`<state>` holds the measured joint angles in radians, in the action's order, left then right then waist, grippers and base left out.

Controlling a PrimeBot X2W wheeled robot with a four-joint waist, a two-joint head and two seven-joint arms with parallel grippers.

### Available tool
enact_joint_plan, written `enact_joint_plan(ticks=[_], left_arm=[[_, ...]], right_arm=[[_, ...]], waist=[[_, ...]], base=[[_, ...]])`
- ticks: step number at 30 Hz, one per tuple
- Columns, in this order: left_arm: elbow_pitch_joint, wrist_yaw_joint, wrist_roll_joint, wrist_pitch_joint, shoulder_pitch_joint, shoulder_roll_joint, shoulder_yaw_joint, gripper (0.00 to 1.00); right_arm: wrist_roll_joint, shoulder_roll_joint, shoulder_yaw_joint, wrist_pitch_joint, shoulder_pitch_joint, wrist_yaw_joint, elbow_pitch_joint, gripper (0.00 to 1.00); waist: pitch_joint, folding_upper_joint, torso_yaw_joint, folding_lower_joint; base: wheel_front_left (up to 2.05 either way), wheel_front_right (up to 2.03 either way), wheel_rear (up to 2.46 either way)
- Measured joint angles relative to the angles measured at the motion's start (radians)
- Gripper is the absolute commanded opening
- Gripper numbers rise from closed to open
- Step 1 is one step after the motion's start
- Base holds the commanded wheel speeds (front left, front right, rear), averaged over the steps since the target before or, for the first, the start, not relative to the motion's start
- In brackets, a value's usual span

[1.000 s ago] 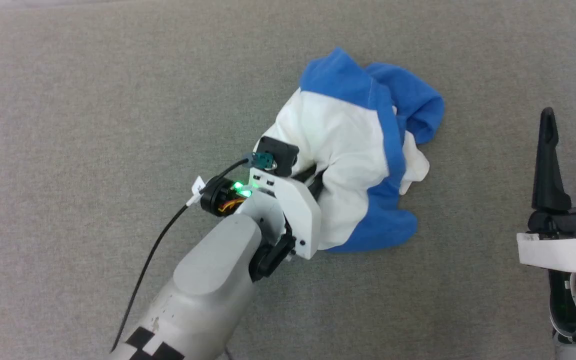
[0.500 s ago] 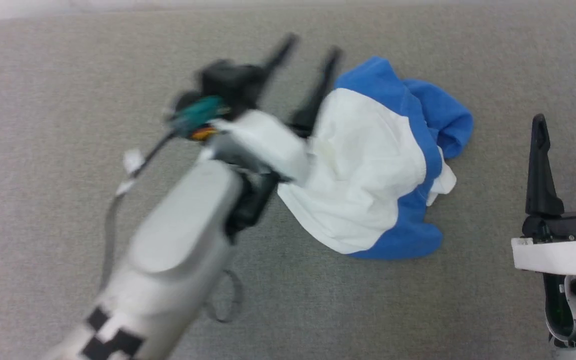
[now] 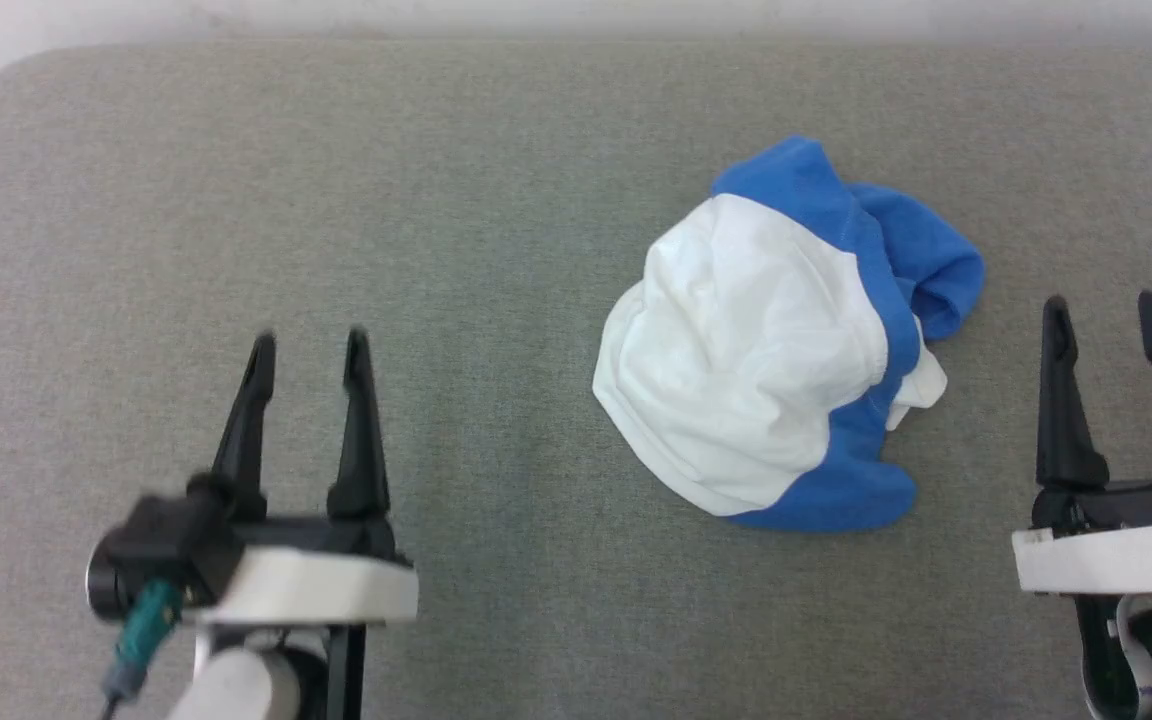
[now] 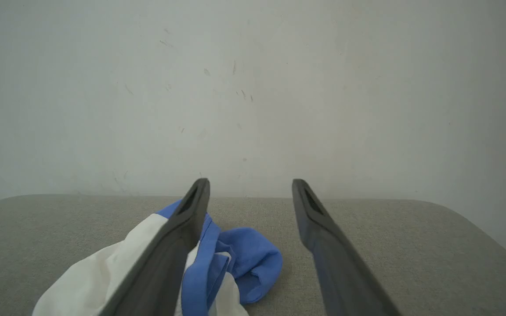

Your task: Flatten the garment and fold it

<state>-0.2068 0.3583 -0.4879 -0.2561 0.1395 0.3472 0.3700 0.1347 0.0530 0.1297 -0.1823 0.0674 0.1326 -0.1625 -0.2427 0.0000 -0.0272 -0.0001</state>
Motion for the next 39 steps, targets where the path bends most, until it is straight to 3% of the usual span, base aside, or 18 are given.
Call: enact_joint_plan(ticks=[5, 13, 17, 24, 29, 35, 37, 38, 39], left_arm=[[-0.028, 0.007, 0.108, -0.001, -0.127, -0.059, -0.026, 1.00], [-0.026, -0.076, 0.174, -0.001, -0.131, -0.162, -0.068, 1.00], [-0.018, -0.113, 0.193, -0.001, -0.113, -0.207, -0.089, 1.00], [0.016, -0.174, 0.225, -0.001, -0.084, -0.270, -0.108, 1.00], [0.030, -0.190, 0.235, -0.001, -0.058, -0.288, -0.107, 1.00], [0.034, -0.191, 0.230, -0.001, -0.045, -0.291, -0.098, 1.00], [0.034, -0.189, 0.223, -0.001, -0.042, -0.291, -0.091, 1.00], [0.033, -0.187, 0.221, -0.001, -0.039, -0.291, -0.089, 1.00], [0.033, -0.182, 0.220, -0.001, -0.036, -0.291, -0.087, 1.00]], right_arm=[[0.029, 0.000, -0.005, 0.013, -0.040, 0.000, 0.014, 1.00], [0.062, 0.011, -0.009, 0.095, -0.018, 0.000, -0.001, 1.00], [0.136, 0.113, -0.053, 0.251, 0.105, 0.000, -0.019, 1.00], [0.289, 0.311, -0.120, 0.672, 0.352, -0.001, 0.092, 1.00], [0.310, 0.342, -0.125, 0.811, 0.419, -0.001, 0.168, 1.00], [0.335, 0.363, -0.129, 0.867, 0.430, -0.001, 0.215, 1.00], [0.346, 0.355, -0.125, 0.877, 0.430, -0.001, 0.221, 0.07], [0.349, 0.352, -0.123, 0.877, 0.430, -0.001, 0.219, 0.00], [0.349, 0.351, -0.122, 0.875, 0.431, -0.001, 0.216, 0.00]], waist=[[0.000, 0.0000, -0.026, 0.0000], [-0.026, 0.0000, -0.079, 0.0000], [-0.061, 0.0000, -0.095, 0.0002], [-0.133, 0.0000, -0.134, 0.0003], [-0.171, 0.0000, -0.168, 0.0003], [-0.208, 0.0000, -0.212, 0.0003], [-0.218, 0.0000, -0.223, 0.0004], [-0.223, 0.0000, -0.228, 0.0003], [-0.226, 0.0000, -0.231, 0.0003]], base=[[0.00, 0.00, 0.00], [0.00, 0.00, 0.00], [0.00, 0.00, 0.00], [0.00, 0.00, 0.00], [0.00, 0.00, 0.00], [0.00, 0.00, 0.00], [0.00, 0.00, 0.00], [0.00, 0.00, 0.00], [0.00, 0.00, 0.00]])
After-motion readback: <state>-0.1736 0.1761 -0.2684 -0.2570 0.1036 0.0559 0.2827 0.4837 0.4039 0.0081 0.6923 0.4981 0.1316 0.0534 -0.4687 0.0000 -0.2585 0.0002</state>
